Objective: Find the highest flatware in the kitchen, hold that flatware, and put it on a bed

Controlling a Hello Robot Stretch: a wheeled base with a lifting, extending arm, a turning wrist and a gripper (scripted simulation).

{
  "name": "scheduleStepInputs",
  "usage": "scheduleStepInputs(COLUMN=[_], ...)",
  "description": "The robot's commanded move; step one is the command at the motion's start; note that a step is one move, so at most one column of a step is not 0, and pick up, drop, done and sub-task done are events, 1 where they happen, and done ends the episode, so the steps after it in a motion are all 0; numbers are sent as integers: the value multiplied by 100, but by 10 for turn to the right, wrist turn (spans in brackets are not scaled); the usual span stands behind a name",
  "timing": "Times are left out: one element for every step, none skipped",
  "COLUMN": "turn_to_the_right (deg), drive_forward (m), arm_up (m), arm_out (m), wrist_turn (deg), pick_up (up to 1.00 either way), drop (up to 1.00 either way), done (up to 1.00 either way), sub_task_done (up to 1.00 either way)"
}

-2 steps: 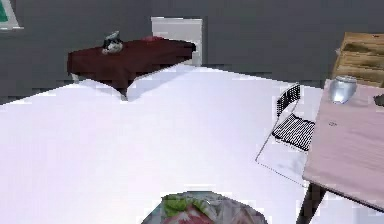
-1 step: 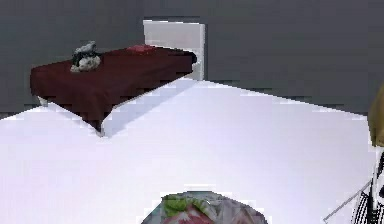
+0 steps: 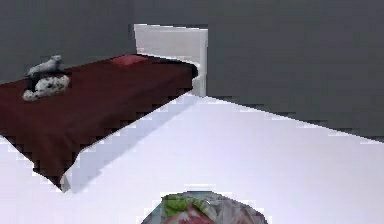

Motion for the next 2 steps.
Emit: scheduleStepInputs(turn_to_the_right=[30, 0], drive_forward=[0, 100], arm_up=[0, 0], arm_out=[0, 0], wrist_turn=[0, 0], pick_up=[0, 0], drop=[0, 0], done=[0, 0], sub_task_done=[0, 0])
